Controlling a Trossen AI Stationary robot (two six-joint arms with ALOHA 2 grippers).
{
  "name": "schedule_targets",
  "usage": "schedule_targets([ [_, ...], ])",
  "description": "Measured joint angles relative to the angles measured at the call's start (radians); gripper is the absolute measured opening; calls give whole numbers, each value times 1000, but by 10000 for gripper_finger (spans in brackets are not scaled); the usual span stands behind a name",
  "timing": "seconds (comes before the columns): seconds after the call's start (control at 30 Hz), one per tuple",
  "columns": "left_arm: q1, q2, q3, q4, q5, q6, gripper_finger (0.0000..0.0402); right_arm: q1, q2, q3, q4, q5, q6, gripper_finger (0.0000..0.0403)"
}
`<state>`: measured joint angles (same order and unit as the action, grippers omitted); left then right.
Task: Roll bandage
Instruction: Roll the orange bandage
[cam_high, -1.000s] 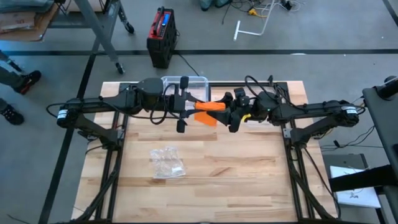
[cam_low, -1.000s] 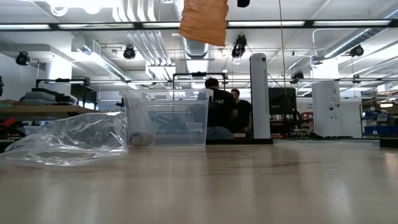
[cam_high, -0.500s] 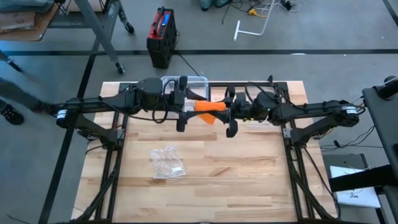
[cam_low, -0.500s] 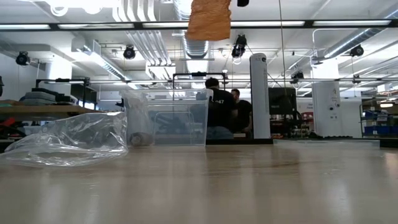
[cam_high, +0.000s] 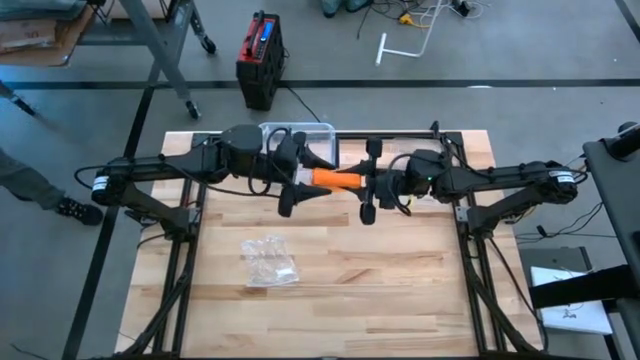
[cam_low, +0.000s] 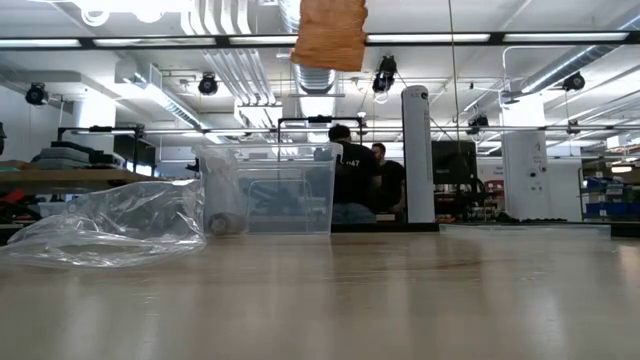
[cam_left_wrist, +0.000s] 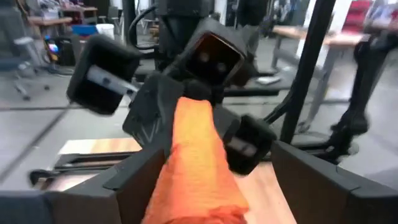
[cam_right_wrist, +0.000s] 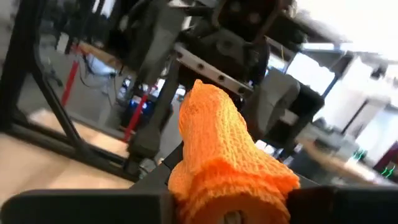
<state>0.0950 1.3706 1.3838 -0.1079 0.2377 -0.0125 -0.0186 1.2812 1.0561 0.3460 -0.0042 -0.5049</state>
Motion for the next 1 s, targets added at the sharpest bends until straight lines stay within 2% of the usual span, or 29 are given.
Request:
schedule_targets([
  [0.1,0,0,0,11,6,-70,283,2,-3,2,10,4,-115,74],
  [0.3,4,0,-1,11,-99,-97,261,1,-2,2,10,11,-178,77],
  [0.57,18,0,-2,17,-100,-131,221,0,-2,2,26,35,-220,73],
  [0.77,25,0,-3,19,-63,-178,191,1,-2,2,33,34,-282,75],
  [1.0,27,0,-2,27,-62,-181,175,1,-2,2,56,55,-307,70],
])
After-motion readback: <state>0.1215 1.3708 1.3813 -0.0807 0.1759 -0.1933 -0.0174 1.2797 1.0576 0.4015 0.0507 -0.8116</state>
